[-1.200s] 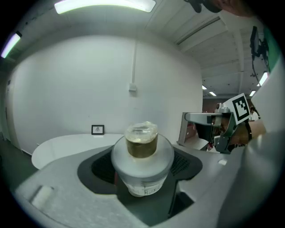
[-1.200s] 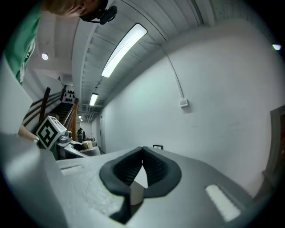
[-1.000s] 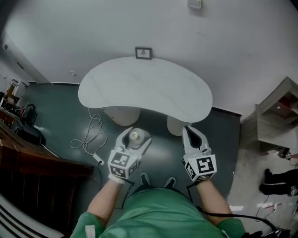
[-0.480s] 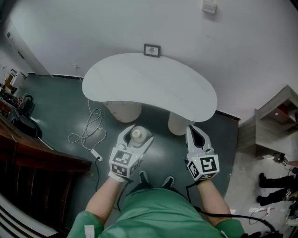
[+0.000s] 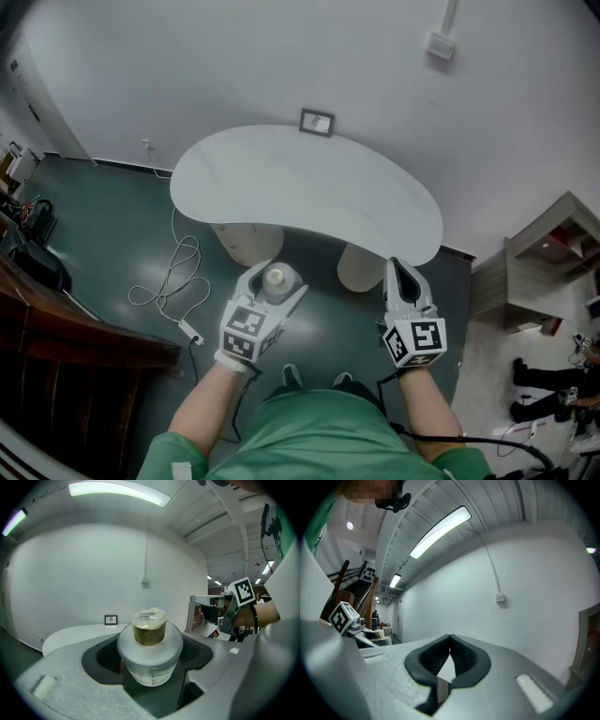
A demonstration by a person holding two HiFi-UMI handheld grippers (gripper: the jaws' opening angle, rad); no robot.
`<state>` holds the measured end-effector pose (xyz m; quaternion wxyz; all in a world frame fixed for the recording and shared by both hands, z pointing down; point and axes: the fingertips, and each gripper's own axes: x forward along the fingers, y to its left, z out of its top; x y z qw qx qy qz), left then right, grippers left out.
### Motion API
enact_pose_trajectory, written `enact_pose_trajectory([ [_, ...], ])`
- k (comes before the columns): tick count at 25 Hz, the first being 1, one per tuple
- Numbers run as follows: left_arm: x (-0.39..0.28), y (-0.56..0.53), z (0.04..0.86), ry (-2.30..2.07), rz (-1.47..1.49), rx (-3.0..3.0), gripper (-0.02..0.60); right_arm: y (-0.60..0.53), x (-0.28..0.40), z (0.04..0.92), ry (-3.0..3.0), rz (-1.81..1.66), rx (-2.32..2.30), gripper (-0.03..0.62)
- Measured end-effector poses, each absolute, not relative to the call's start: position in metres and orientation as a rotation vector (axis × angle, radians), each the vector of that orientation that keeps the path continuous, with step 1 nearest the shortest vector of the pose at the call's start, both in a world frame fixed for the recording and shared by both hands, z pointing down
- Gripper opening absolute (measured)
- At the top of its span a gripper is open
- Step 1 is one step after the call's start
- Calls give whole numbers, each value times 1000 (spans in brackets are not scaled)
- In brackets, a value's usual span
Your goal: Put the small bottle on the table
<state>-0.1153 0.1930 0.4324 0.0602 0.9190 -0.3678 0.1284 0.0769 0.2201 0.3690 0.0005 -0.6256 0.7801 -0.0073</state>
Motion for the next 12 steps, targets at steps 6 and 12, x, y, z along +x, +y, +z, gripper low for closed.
enact_pose_trajectory([
  [6,-147,182,446,-1108,379,2760,349,206,53,370,2443,-14,-2000,2],
  [12,-154,161,455,-1121,380,2726,348,183,45,379,2473,-37,-2006,2],
])
